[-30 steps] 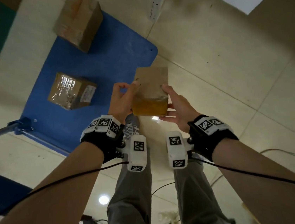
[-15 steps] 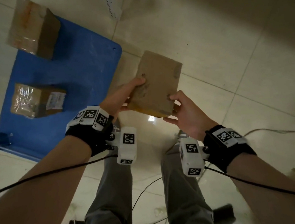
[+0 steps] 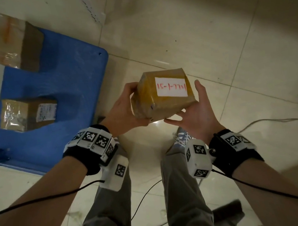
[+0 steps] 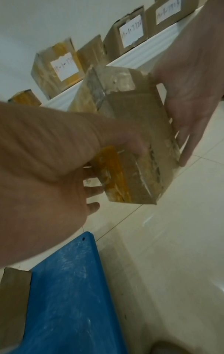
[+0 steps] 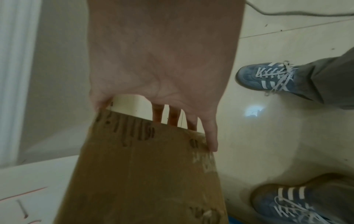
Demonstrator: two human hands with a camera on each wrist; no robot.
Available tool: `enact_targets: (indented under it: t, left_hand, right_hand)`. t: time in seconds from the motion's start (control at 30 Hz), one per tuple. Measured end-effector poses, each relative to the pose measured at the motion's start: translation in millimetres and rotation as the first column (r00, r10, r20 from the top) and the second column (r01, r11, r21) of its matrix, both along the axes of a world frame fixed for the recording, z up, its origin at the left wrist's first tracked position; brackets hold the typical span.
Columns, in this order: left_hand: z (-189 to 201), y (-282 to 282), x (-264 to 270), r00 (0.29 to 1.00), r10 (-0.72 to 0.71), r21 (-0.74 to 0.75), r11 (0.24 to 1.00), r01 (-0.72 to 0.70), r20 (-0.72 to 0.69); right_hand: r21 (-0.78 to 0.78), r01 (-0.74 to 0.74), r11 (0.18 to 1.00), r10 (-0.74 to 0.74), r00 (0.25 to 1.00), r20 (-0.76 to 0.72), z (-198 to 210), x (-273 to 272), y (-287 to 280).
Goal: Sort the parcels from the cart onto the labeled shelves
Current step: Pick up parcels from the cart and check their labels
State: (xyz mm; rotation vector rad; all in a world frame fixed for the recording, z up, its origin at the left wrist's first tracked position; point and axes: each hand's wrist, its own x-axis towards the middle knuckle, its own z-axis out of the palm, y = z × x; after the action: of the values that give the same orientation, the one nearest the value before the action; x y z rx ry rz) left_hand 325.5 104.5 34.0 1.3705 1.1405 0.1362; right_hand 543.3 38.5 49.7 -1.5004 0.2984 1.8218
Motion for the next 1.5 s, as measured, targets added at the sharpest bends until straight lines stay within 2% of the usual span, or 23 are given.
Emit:
enact_targets:
  t: [0.17, 0.27, 0.37, 0.53, 0.63, 0.83, 0.97, 1.07, 1.23, 1.37, 1.5]
  left_hand:
    - [-5.1, -6.1, 3.5, 1.0, -0.029, 0.073, 0.997, 0.029, 0.001]
    - [-8.7, -9.0, 4.3, 0.999, -0.039, 0.092, 0.995, 0.038, 0.011]
    - [-11.1, -12.6, 4.6, 0.999, -0.046, 0.097, 0.994, 0.045, 0.007]
    - [-6.6, -3.6, 10.7, 0.997, -0.075, 0.13, 0.989, 0.075, -0.006]
    - [6.0, 16.0, 26.3, 0.996, -0.091, 0.21, 0.974, 0.086, 0.014]
    - [46.8, 68.8, 59.3, 0.982, -0.188, 0.513, 0.846, 0.144, 0.034]
    - [85.4, 97.4, 77.2, 0.978, -0.209, 0.626, 0.765, 0.151, 0.02]
    - [111.0, 112.5, 92.3, 0.977, -0.214, 0.687, 0.71, 0.152, 0.005]
    - [141.1, 126.7, 126.5, 0.975, -0.224, 0.761, 0.631, 0.152, -0.009]
    - [156.7, 129.6, 160.8, 0.965, -0.262, 0.821, 0.552, 0.144, 0.006]
    - [172.2, 132.7, 198.4, 0.96, -0.279, 0.844, 0.515, 0.15, 0.0]
  right_hand:
    - [0.084, -0.109, 0.991, 0.104, 0.993, 0.06, 1.5, 4.1, -2.9]
    - [0.144, -0.197, 0.97, 0.175, 0.973, 0.15, 2.5, 4.2, -6.3]
    - [0.171, -0.197, 0.965, 0.172, 0.974, 0.147, 2.6, 5.7, -8.7]
    - [0.059, -0.172, 0.983, 0.161, 0.975, 0.156, 5.5, 11.0, -5.5]
    - [0.036, -0.173, 0.984, 0.167, 0.976, 0.139, 20.4, 18.4, 9.6]
    - [0.115, -0.08, 0.99, 0.06, 0.985, 0.162, 70.6, 45.6, 48.5]
    - [0.135, -0.11, 0.985, 0.085, 0.981, 0.175, 107.3, 61.7, 71.4]
    - [0.192, -0.156, 0.969, 0.118, 0.974, 0.193, 131.3, 73.4, 81.4]
    - [0.266, -0.116, 0.957, 0.057, 0.974, 0.219, 159.5, 100.4, 88.6]
    - [0.326, -0.002, 0.945, -0.068, 0.977, 0.203, 172.1, 121.9, 84.0]
    - [0.389, 0.146, 0.91, -0.227, 0.959, 0.17, 176.8, 147.1, 76.1]
